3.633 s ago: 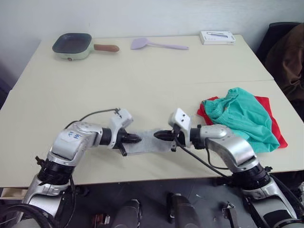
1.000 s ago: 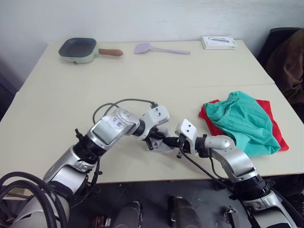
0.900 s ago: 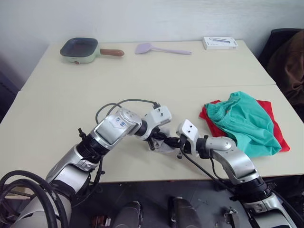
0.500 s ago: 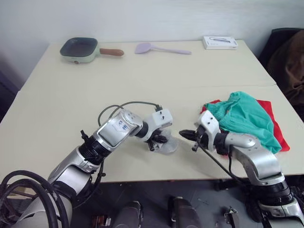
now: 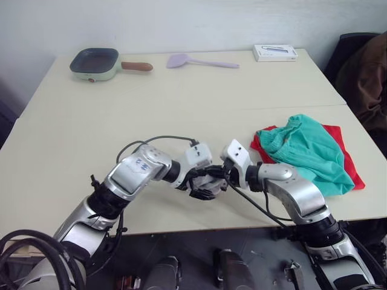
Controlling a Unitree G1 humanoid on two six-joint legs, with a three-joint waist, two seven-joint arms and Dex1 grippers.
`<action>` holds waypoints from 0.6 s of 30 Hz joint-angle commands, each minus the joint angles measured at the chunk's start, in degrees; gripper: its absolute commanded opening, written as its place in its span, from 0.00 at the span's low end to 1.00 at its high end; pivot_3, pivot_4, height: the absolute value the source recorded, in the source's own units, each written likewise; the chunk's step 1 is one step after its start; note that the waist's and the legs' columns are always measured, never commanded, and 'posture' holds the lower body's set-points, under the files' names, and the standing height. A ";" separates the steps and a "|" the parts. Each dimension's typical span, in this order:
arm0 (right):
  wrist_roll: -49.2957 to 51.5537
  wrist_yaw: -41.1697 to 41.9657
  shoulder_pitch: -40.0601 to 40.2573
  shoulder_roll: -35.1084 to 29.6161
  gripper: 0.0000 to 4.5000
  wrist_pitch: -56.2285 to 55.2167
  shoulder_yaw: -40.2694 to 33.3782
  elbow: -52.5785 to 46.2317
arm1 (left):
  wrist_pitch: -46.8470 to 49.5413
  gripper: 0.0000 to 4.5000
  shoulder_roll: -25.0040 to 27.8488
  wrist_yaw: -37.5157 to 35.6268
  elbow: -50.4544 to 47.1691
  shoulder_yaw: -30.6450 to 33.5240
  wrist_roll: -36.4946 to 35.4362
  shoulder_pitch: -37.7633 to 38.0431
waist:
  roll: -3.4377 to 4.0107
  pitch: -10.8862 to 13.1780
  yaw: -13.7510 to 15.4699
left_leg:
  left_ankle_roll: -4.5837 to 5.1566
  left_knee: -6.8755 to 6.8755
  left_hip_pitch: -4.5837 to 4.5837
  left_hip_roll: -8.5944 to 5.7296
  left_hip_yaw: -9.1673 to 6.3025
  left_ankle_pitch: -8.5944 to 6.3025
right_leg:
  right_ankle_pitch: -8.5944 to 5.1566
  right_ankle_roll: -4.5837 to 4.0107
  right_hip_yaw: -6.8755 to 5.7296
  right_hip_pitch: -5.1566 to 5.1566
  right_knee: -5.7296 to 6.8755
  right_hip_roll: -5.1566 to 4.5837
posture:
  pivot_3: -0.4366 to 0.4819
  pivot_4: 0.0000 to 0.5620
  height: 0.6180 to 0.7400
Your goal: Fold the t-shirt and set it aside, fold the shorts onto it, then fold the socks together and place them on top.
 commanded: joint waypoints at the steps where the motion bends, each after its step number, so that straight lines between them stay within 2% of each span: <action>1: -0.54 2.08 0.96 -1.17 0.00 -2.49 0.77 0.04 | 2.15 0.99 1.72 -1.63 -3.61 10.37 -6.29 0.71 | 0.00 0.01 0.04 | -0.01 0.00 0.00 0.02 0.00 0.00 | 0.00 0.00 -0.01 0.00 0.00 0.01 | 0.48 0.27 1.00; 4: -0.58 2.86 1.26 -1.77 0.00 -3.43 0.56 0.22 | 1.53 0.99 2.71 -0.62 -1.22 15.25 -7.53 1.02 | 0.00 0.01 0.25 | -0.02 0.02 0.01 -0.01 0.00 0.01 | 0.00 0.00 -0.02 0.03 -0.01 -0.01 | 0.48 0.27 1.00; 7: -0.75 3.51 1.41 -2.30 0.00 -3.97 0.36 0.03 | -3.11 0.86 3.90 -0.60 2.11 14.27 -4.95 0.71 | 0.00 0.01 0.32 | -0.01 0.02 0.01 -0.03 0.00 0.01 | 0.00 0.00 -0.02 0.03 -0.01 -0.02 | 0.48 0.27 1.00; 14: -0.39 3.95 2.15 -3.93 0.00 -3.70 -0.30 -2.00 | -13.48 0.38 1.67 -3.13 7.40 3.68 1.68 -0.72 | -0.02 0.02 0.59 | 0.01 0.02 -0.04 -0.07 -0.01 0.00 | 0.01 0.01 -0.04 0.05 -0.08 -0.05 | 0.48 0.27 1.00; 16: -0.68 3.96 2.67 -4.82 0.00 -3.71 -0.32 -3.09 | -17.17 0.23 1.98 -4.34 8.18 -1.04 5.32 -0.65 | -0.02 0.02 0.54 | 0.02 0.02 -0.04 -0.06 -0.01 -0.01 | 0.01 0.01 -0.04 0.04 -0.09 -0.05 | 0.48 0.27 1.00; 17: -1.04 4.25 3.31 -5.79 0.00 -4.11 -0.25 -4.06 | -18.93 0.17 2.06 -4.89 8.68 -3.47 7.26 -0.67 | -0.02 0.02 0.54 | 0.01 0.02 -0.05 -0.05 -0.01 -0.01 | 0.01 0.01 -0.04 0.03 -0.09 -0.04 | 0.48 0.27 1.00; 18: -1.25 4.58 4.06 -6.83 0.00 -4.44 -0.27 -5.16 | -19.99 0.17 1.78 -5.05 9.40 -4.92 8.55 -0.73 | -0.02 0.02 0.55 | 0.01 0.02 -0.07 -0.05 -0.01 -0.01 | 0.01 0.01 -0.04 0.02 -0.09 -0.04 | 0.48 0.27 1.00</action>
